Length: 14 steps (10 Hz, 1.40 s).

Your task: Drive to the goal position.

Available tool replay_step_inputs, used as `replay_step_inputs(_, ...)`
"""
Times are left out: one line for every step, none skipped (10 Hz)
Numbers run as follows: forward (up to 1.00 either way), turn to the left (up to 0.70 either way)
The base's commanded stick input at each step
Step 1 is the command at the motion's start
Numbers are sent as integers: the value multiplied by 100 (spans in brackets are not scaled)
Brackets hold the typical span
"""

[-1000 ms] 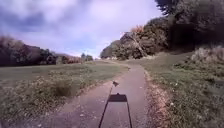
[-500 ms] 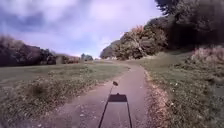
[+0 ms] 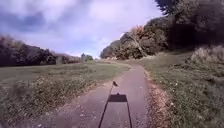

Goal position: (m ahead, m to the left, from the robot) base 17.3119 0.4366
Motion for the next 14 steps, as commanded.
replay_step_inputs(4, 0)
replay_step_inputs(4, 0)
replay_step_inputs(4, 0)
replay_step_inputs(4, 0)
replay_step_inputs(4, 0)
replay_step_inputs(4, 0)
replay_step_inputs(4, 0)
replay_step_inputs(4, 0)
replay_step_inputs(4, 0)
replay_step_inputs(4, 0)
replay_step_inputs(4, 0)
replay_step_inputs(5, 0)
replay_step_inputs(8, 0)
replay_step_inputs(70, 0)
